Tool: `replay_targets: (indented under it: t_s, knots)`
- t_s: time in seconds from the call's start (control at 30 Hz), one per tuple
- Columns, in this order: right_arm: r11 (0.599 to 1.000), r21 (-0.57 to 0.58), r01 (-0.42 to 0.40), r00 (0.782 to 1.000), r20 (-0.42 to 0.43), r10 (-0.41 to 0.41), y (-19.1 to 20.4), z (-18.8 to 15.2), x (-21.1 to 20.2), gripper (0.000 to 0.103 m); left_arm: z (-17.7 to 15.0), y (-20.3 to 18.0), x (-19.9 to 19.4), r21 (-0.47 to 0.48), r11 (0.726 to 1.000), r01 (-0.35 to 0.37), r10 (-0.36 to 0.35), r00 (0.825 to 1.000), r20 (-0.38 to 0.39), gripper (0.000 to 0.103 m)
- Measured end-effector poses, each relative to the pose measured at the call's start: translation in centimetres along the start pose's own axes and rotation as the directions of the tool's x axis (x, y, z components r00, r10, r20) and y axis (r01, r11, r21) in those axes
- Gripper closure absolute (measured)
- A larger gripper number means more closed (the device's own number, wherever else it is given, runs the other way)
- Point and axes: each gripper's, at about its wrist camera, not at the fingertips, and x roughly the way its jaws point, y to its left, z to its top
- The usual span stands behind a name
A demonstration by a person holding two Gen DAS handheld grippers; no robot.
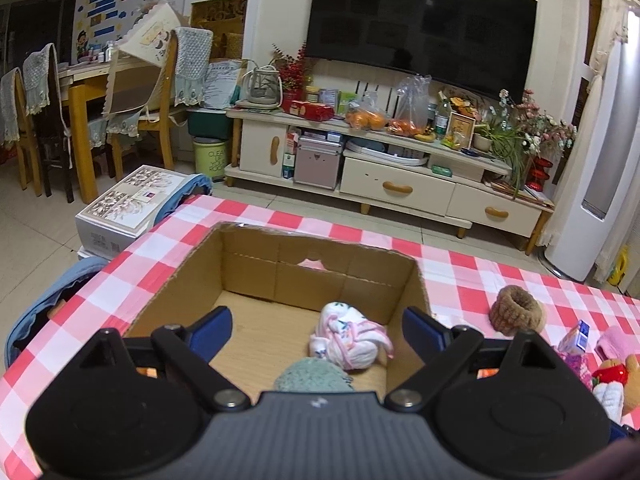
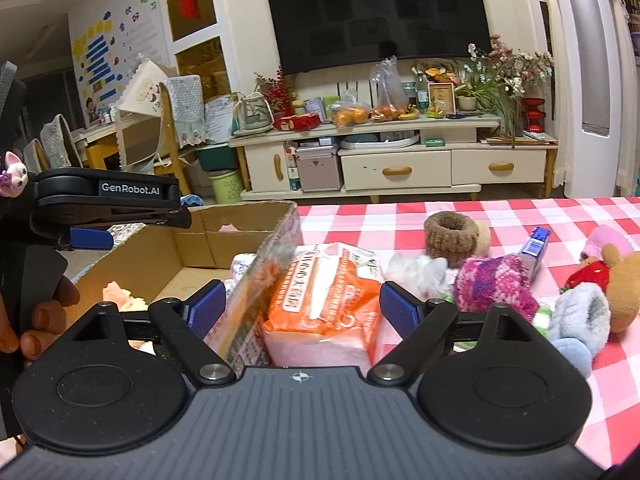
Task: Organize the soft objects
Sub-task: 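Move both tools back toward the remaining soft items on the table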
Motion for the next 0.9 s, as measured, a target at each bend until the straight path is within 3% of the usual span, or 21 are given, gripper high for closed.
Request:
replay_targets:
  t_s: [0.23, 0.9]
  knots:
    - [0.999, 0.015, 0.049, 0.999, 0.005, -0.049, -0.4, -0.7, -0.3, 0.0, -0.7, -1.7, -0.8, 0.053, 0.998, 0.031, -0.032, 0.999, 0.018, 0.006]
    - [0.98, 0.093, 0.177, 0.984, 0.006, -0.178, -2.8, -2.0, -2.0, 0.0, -2.7, -7.1, -2.1, 0.183, 0.977, 0.112, -0.12, 0.992, 0.036, 0.006]
